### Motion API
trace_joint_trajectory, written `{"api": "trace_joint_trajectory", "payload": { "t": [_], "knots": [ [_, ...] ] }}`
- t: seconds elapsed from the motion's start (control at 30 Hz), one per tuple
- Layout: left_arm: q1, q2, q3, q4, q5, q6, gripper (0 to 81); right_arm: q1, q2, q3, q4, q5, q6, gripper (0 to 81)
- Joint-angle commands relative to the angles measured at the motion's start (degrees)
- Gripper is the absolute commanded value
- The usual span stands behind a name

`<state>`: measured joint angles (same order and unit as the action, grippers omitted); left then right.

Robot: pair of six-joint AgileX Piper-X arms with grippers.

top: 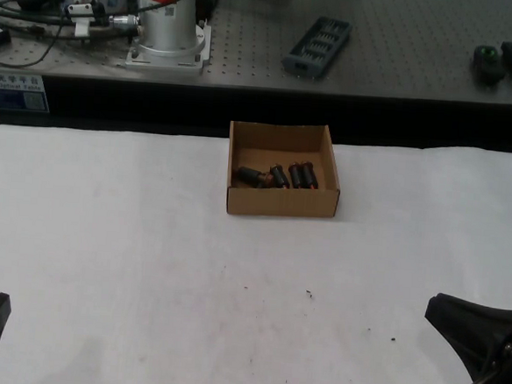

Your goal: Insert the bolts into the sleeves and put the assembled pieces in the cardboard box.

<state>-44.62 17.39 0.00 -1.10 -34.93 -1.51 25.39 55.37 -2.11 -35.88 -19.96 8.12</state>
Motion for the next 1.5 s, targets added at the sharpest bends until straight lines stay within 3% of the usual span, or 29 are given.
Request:
{"api": "trace_joint_trajectory", "payload": {
  "t": [0.0,1.47],
  "knots": [
    [-0.21,-0.40,-0.18,-1.20,-0.82,0.60,0.5,0.04,-0.55,0.01,-2.61,2.71,1.72,4.3],
    [1.95,-0.40,-0.18,-1.19,-0.82,0.60,0.5,0.04,-0.55,0.01,-2.61,2.71,1.72,4.3]
  ]
}}
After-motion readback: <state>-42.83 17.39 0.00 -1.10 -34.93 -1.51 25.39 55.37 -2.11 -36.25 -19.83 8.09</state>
